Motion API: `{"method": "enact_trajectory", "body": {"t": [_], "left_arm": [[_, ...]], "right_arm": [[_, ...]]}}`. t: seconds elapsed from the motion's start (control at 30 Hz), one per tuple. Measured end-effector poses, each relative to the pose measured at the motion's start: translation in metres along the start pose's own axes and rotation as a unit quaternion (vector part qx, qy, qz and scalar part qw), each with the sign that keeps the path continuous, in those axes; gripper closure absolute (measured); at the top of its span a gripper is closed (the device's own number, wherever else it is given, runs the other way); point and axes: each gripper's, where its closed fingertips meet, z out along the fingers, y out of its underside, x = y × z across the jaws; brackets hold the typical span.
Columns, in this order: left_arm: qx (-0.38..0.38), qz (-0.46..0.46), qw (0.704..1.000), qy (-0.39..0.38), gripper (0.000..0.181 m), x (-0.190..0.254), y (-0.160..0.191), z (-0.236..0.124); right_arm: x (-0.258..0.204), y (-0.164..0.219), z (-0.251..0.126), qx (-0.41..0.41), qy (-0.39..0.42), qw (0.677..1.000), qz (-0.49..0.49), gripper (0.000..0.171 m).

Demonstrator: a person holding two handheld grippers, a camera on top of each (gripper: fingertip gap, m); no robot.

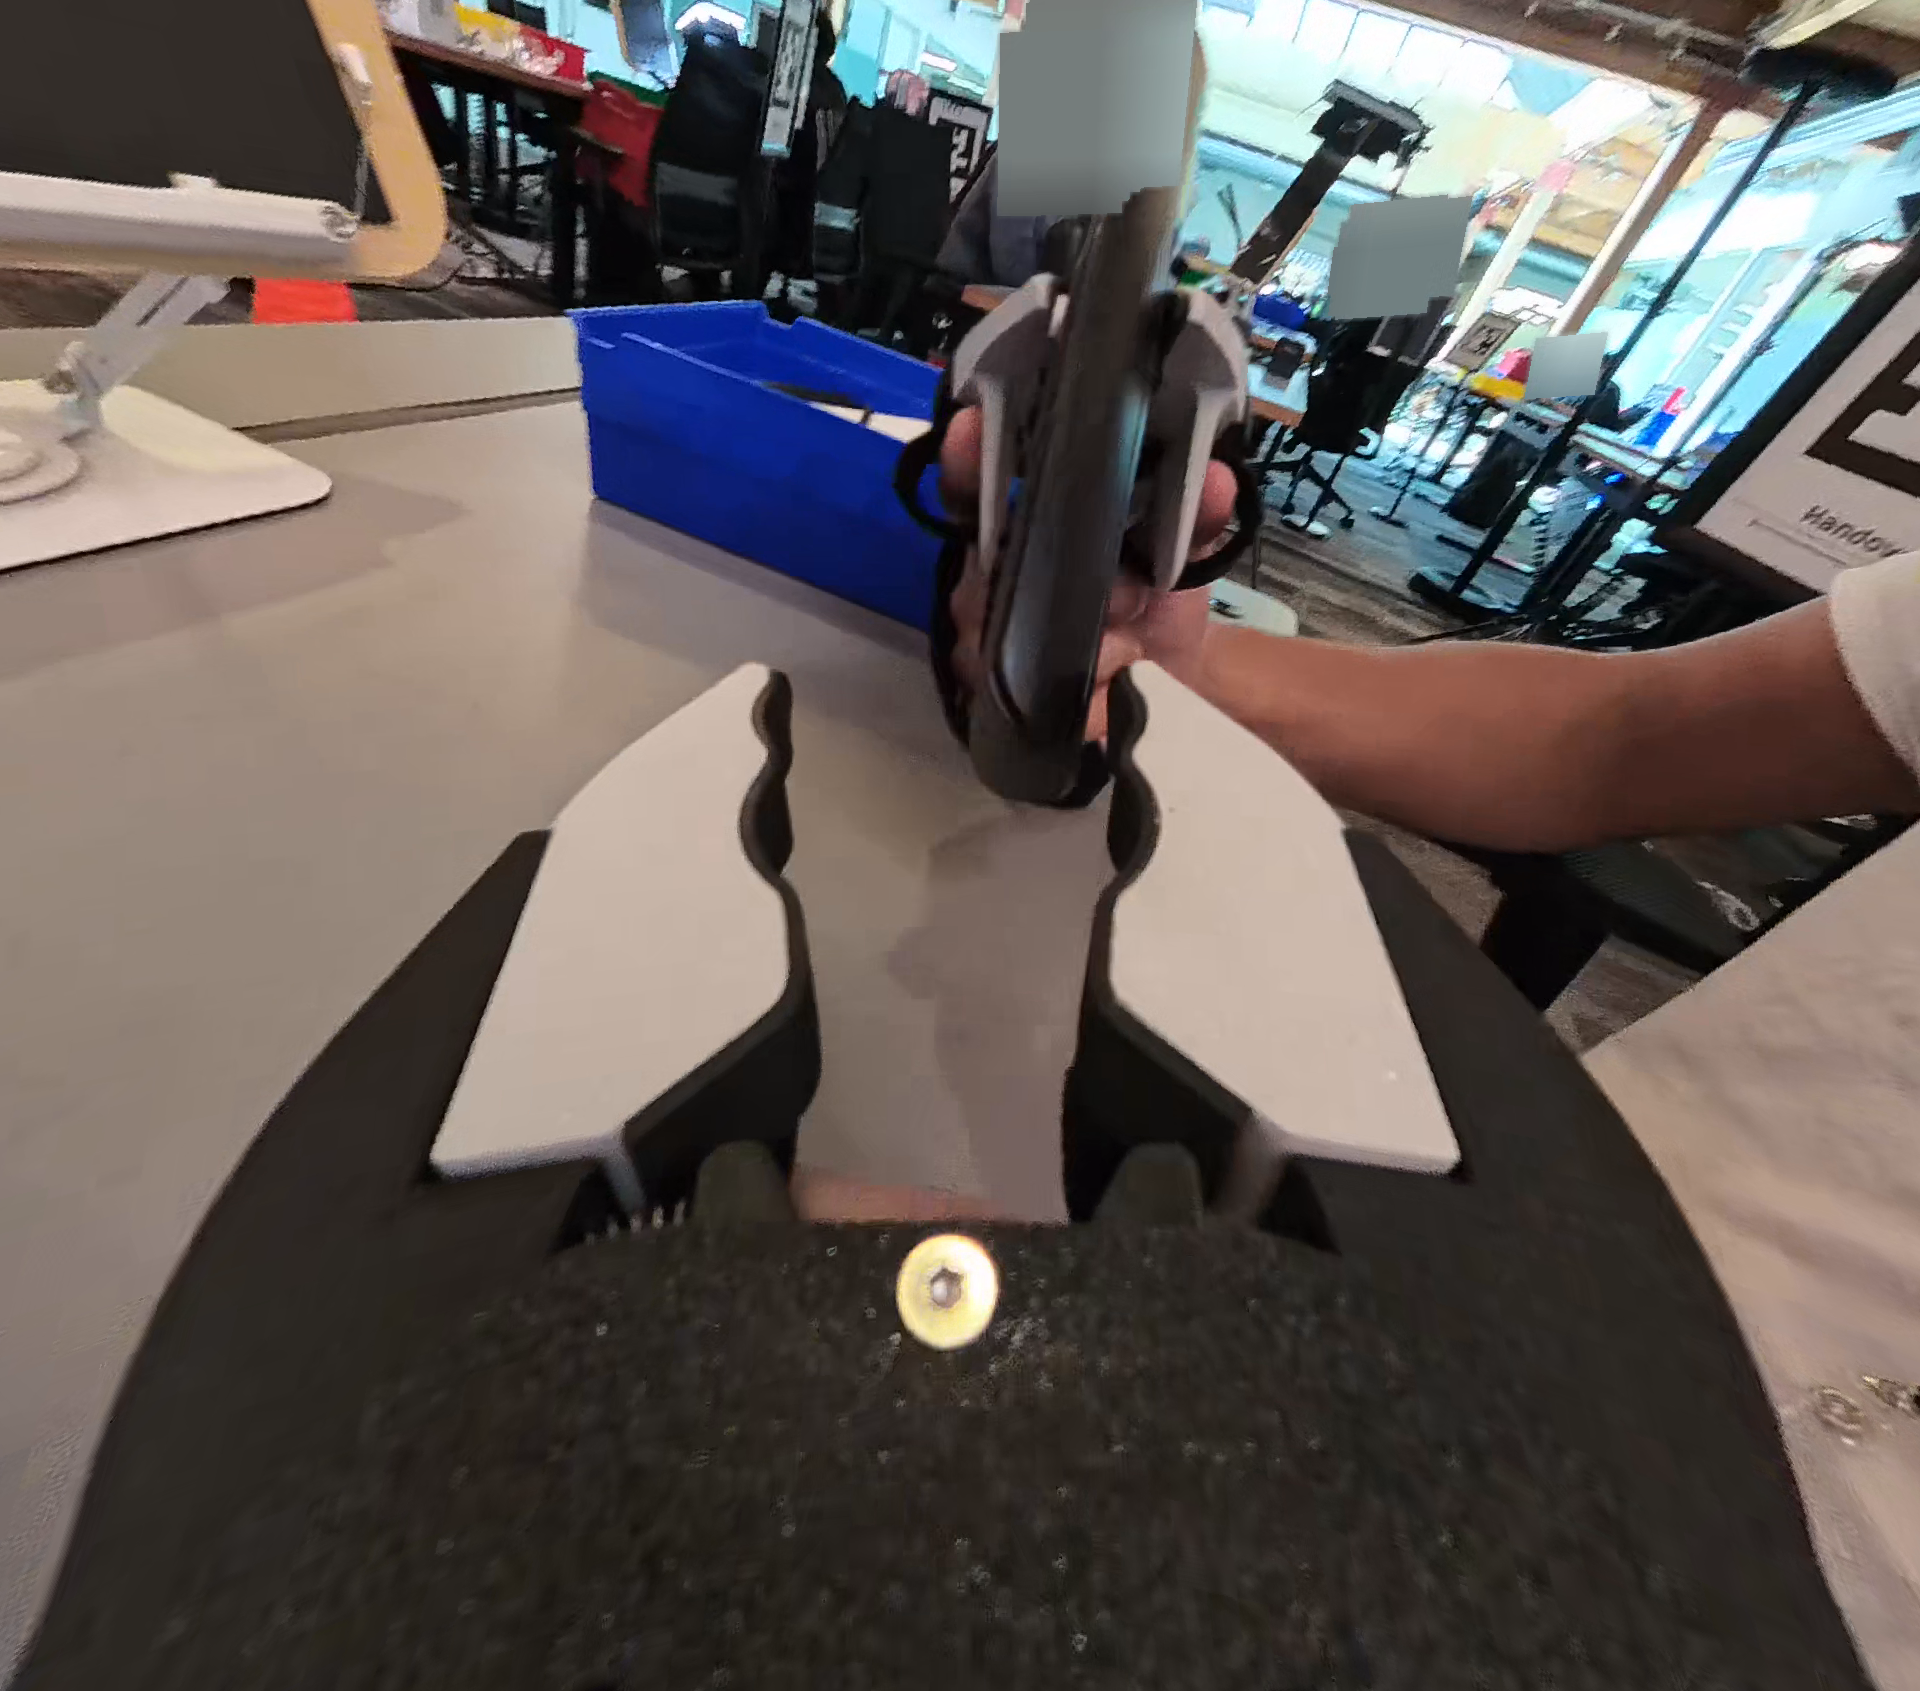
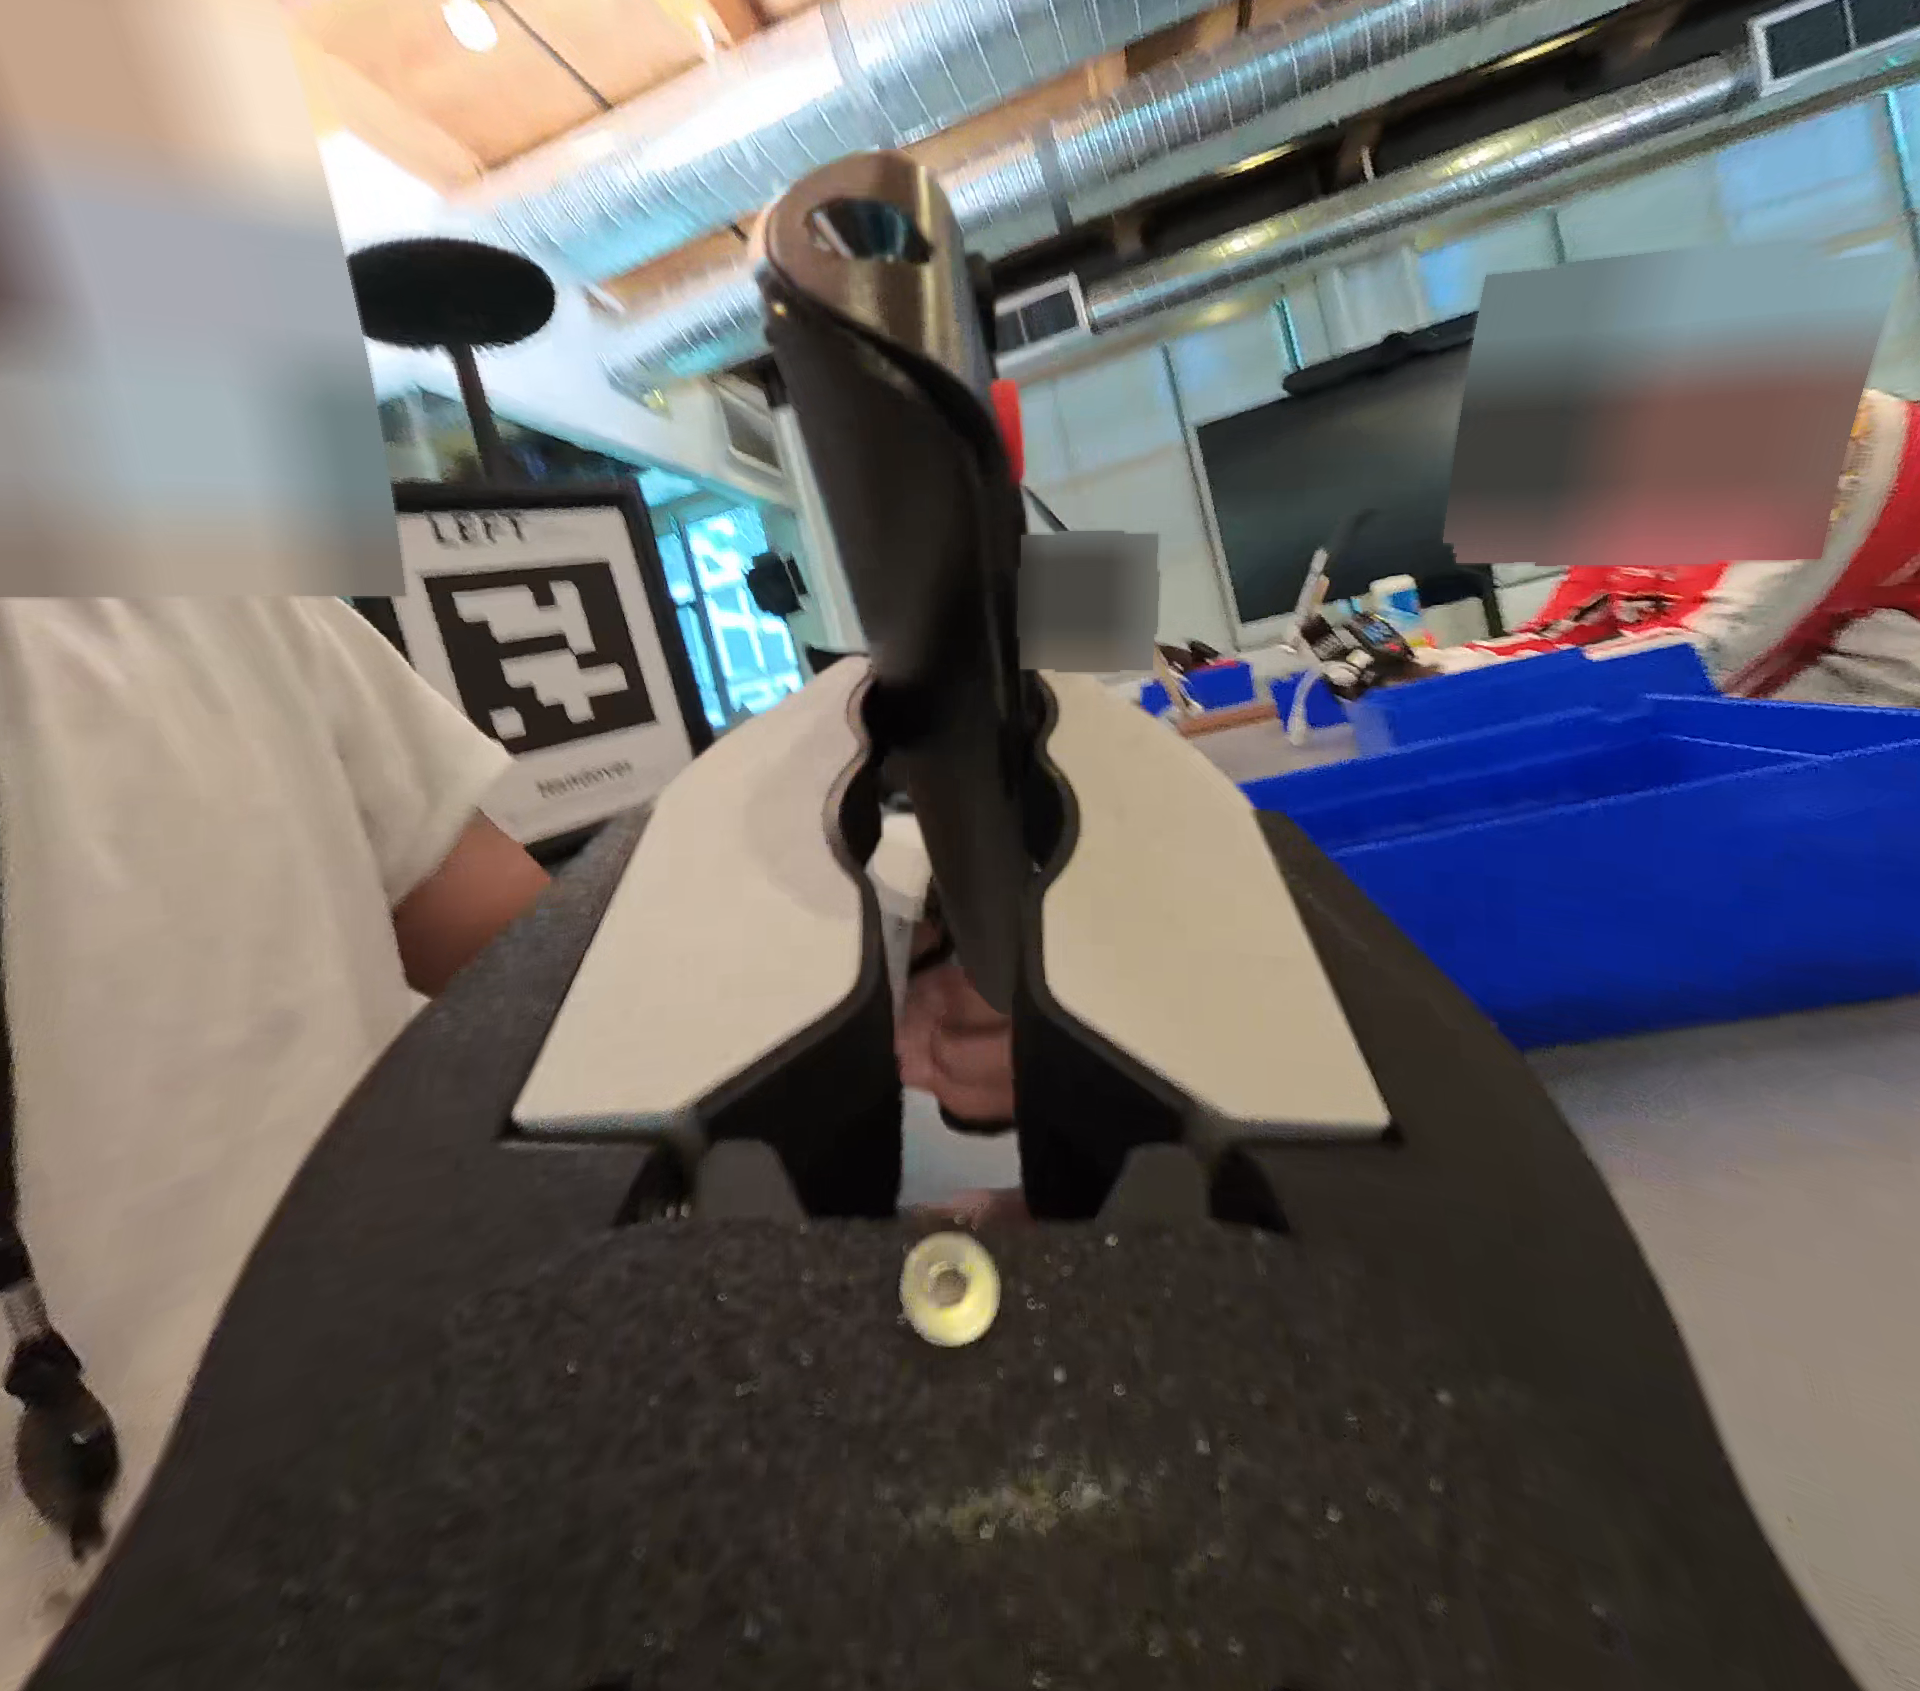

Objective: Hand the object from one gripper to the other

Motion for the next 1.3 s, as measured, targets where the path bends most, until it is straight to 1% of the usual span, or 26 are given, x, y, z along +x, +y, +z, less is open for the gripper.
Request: {"method": "enact_trajectory", "body": {"t": [0.1, 0.13, 0.17, 0.2, 0.3, 0.37, 0.47, 0.5, 0.53, 0.57, 0.63, 0.73, 0.8, 0.83, 0.87, 0.9, 0.93, 0.97, 1.0, 1.03, 1.1, 1.13, 1.27, 1.3], "left_arm": [[0.0, 0.001, 1.0, 0.021, 0.13, 0.013, 0.002, 0.008], [-0.001, 0.01, 1.0, 0.017, 0.138, 0.014, 0.003, 0.01], [0.0, 0.022, 1.0, 0.02, 0.153, 0.018, 0.003, 0.011], [-0.001, 0.03, 0.999, 0.017, 0.157, 0.019, 0.004, 0.012], [-0.021, 0.023, 0.999, -0.017, 0.158, 0.009, 0.009, 0.013], [-0.041, 0.044, 0.996, -0.062, 0.158, -0.005, 0.014, 0.011], [-0.069, 0.062, 0.987, -0.131, 0.158, -0.029, 0.02, 0.004], [-0.073, 0.064, 0.983, -0.155, 0.158, -0.037, 0.02, 0.001], [-0.079, 0.066, 0.98, -0.171, 0.158, -0.043, 0.02, -0.002], [-0.084, 0.073, 0.976, -0.185, 0.158, -0.047, 0.02, -0.004], [-0.096, 0.092, 0.969, -0.209, 0.158, -0.054, 0.02, -0.008], [-0.113, 0.1, 0.962, -0.227, 0.158, -0.059, 0.024, -0.009], [-0.119, 0.097, 0.96, -0.235, 0.158, -0.061, 0.027, -0.009], [-0.124, 0.095, 0.958, -0.24, 0.158, -0.063, 0.029, -0.009], [-0.127, 0.092, 0.957, -0.244, 0.158, -0.064, 0.03, -0.009], [-0.129, 0.09, 0.956, -0.248, 0.158, -0.065, 0.031, -0.01], [-0.131, 0.088, 0.955, -0.252, 0.158, -0.066, 0.032, -0.01], [-0.133, 0.088, 0.954, -0.255, 0.158, -0.067, 0.032, -0.01], [-0.137, 0.088, 0.953, -0.256, 0.158, -0.067, 0.033, -0.011], [-0.143, 0.088, 0.952, -0.258, 0.158, -0.068, 0.034, -0.011], [-0.151, 0.083, 0.948, -0.266, 0.158, -0.069, 0.037, -0.012], [-0.156, 0.08, 0.946, -0.271, 0.158, -0.07, 0.038, -0.013], [-0.178, 0.077, 0.941, -0.278, 0.157, -0.066, 0.044, -0.011], [-0.178, 0.082, 0.939, -0.281, 0.157, -0.066, 0.043, -0.011]], "right_arm": [[-0.002, 0.004, 0.006, 0.016, -0.015, 0.999, 0.027, 0.147], [-0.002, 0.008, 0.007, 0.01, -0.015, 0.999, 0.028, 0.147], [0.0, 0.012, 0.008, 0.003, -0.01, 1.0, 0.027, 0.147], [0.002, 0.013, 0.007, 0.006, -0.009, 0.999, 0.033, 0.147], [0.019, 0.018, 0.0, -0.007, 0.02, 0.998, 0.062, 0.145], [0.039, 0.027, -0.008, -0.043, 0.068, 0.994, 0.069, 0.137], [0.081, 0.039, -0.03, -0.095, 0.206, 0.972, 0.067, 0.106], [0.093, 0.04, -0.039, -0.102, 0.246, 0.961, 0.067, 0.105], [0.099, 0.039, -0.045, -0.106, 0.269, 0.955, 0.062, 0.105], [0.103, 0.038, -0.049, -0.111, 0.288, 0.95, 0.048, 0.105], [0.11, 0.037, -0.056, -0.138, 0.327, 0.935, -0.012, 0.104], [0.117, 0.046, -0.061, -0.205, 0.37, 0.899, -0.113, 0.105], [0.12, 0.054, -0.061, -0.239, 0.395, 0.874, -0.154, 0.095], [0.12, 0.056, -0.059, -0.247, 0.404, 0.861, -0.185, 0.094], [0.119, 0.058, -0.057, -0.263, 0.411, 0.842, -0.232, 0.092], [0.118, 0.063, -0.055, -0.29, 0.41, 0.814, -0.293, 0.091], [0.117, 0.07, -0.053, -0.328, 0.404, 0.773, -0.363, 0.091], [0.117, 0.077, -0.055, -0.364, 0.404, 0.719, -0.432, 0.096], [0.117, 0.079, -0.056, -0.38, 0.413, 0.662, -0.497, 0.107], [0.115, 0.085, -0.054, -0.4, 0.4, 0.622, -0.541, 0.106], [0.116, 0.099, -0.051, -0.449, 0.371, 0.573, -0.577, 0.095], [0.116, 0.1, -0.05, -0.458, 0.367, 0.551, -0.593, 0.093], [0.115, 0.096, -0.045, -0.47, 0.344, 0.479, -0.657, 0.091], [0.115, 0.095, -0.046, -0.473, 0.341, 0.466, -0.666, 0.091]]}}
